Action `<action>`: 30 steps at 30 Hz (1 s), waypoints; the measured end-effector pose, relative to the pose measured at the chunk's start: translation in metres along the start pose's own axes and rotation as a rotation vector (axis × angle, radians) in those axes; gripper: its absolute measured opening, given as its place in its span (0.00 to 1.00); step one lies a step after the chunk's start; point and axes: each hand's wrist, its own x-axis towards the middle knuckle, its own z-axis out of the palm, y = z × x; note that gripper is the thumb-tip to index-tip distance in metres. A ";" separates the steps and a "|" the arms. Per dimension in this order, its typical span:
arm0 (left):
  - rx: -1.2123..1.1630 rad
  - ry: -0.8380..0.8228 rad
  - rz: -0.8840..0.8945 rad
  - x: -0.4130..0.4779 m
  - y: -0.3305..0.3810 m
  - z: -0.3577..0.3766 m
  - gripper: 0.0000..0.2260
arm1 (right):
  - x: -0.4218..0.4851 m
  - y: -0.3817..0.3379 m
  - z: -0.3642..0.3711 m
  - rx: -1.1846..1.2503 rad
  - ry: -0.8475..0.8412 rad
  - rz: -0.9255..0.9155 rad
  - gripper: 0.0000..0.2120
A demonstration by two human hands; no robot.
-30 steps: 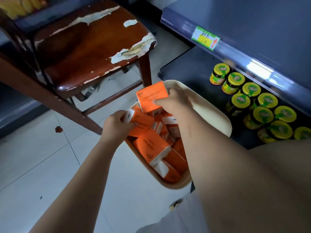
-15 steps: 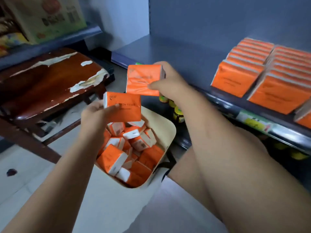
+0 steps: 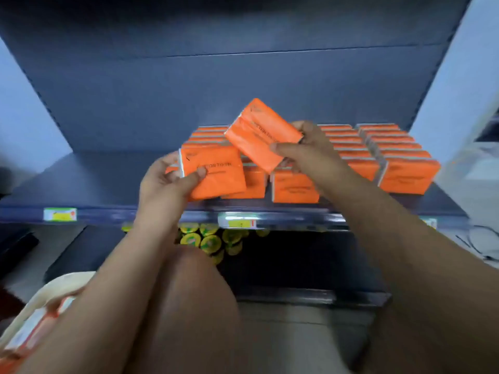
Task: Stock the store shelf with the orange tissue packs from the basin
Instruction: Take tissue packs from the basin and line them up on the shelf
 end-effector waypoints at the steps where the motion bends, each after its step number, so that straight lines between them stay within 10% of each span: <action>1: -0.027 -0.021 0.009 0.001 -0.002 0.020 0.19 | -0.002 -0.002 -0.015 -0.005 0.040 0.007 0.15; 16: -0.153 -0.174 -0.080 -0.011 -0.029 0.110 0.19 | -0.017 0.001 -0.189 -0.569 0.174 0.040 0.22; 30: -0.062 -0.276 -0.071 -0.020 -0.033 0.122 0.21 | -0.010 0.055 -0.190 -1.085 0.050 0.084 0.24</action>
